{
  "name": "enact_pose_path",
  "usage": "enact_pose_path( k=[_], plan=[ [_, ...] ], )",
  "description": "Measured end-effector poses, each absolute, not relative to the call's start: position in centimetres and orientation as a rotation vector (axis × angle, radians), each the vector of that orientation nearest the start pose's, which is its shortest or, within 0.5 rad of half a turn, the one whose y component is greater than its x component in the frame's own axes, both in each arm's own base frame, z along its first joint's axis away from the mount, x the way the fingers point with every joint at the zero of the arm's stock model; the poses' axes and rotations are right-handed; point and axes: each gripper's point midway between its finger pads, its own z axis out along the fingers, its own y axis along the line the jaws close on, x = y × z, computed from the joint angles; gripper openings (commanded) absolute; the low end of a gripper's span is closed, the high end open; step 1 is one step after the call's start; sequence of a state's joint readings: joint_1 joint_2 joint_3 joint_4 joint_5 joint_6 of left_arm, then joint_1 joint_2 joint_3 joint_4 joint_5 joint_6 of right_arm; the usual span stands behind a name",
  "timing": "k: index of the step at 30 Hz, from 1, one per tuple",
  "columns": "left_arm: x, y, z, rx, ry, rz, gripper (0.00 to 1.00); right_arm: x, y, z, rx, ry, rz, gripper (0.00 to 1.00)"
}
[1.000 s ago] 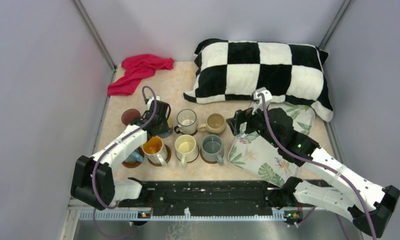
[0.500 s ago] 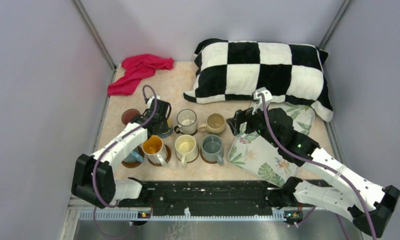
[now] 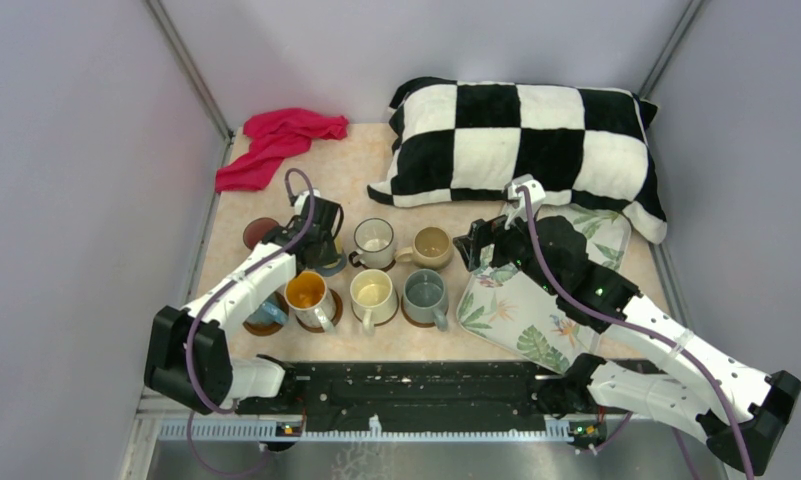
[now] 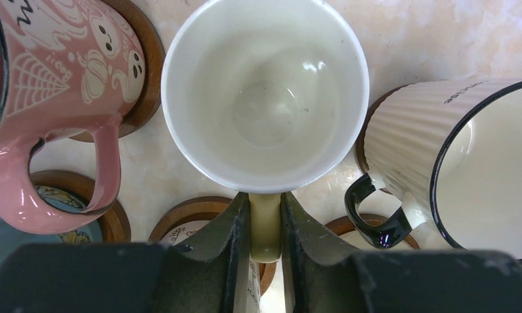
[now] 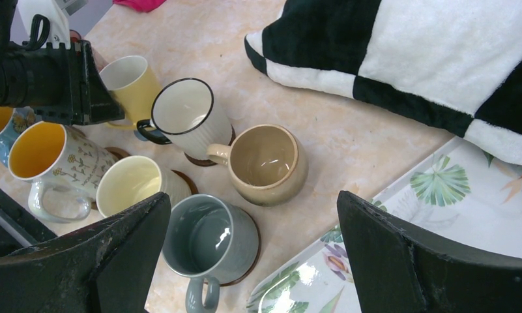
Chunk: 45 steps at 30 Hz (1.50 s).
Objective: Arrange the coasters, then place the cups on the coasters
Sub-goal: Place the cup on the coaster, then reset both arms
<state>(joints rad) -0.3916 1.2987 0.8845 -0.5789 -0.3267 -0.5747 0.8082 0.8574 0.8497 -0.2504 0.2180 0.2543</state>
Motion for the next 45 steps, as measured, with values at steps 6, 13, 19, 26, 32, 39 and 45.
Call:
enact_pose_path(
  k=[6, 13, 19, 26, 32, 39, 45],
  plan=[
    [29.8, -8.4, 10.3, -0.357, 2.448, 0.02, 0.37, 24.2, 21.4, 26.9, -0.356, 1.823, 0.548, 0.99],
    [29.9, -8.3, 10.7, -0.369, 2.438, 0.026, 0.41, 24.2, 21.3, 26.9, -0.356, 1.823, 0.547, 0.99],
    [30.0, -8.2, 11.1, -0.379, 2.436, 0.029, 0.47, 24.2, 21.3, 26.9, -0.355, 1.823, 0.546, 0.99],
    [30.2, -8.3, 12.2, -0.384, 2.423, 0.024, 0.55, 24.3, 21.3, 26.9, -0.354, 1.823, 0.545, 0.99],
    [30.4, -8.2, 14.4, -0.368, 2.381, 0.005, 0.64, 24.4, 21.1, 26.9, -0.343, 1.823, 0.532, 0.99],
    [30.8, -8.4, 17.8, -0.311, 2.297, -0.045, 0.92, 24.6, 20.8, 26.9, -0.308, 1.826, 0.524, 0.99],
    [31.8, -10.1, 20.3, -0.189, 2.23, -0.158, 0.99, 24.9, 20.4, 26.9, -0.258, 1.836, 0.511, 0.99]
  ],
)
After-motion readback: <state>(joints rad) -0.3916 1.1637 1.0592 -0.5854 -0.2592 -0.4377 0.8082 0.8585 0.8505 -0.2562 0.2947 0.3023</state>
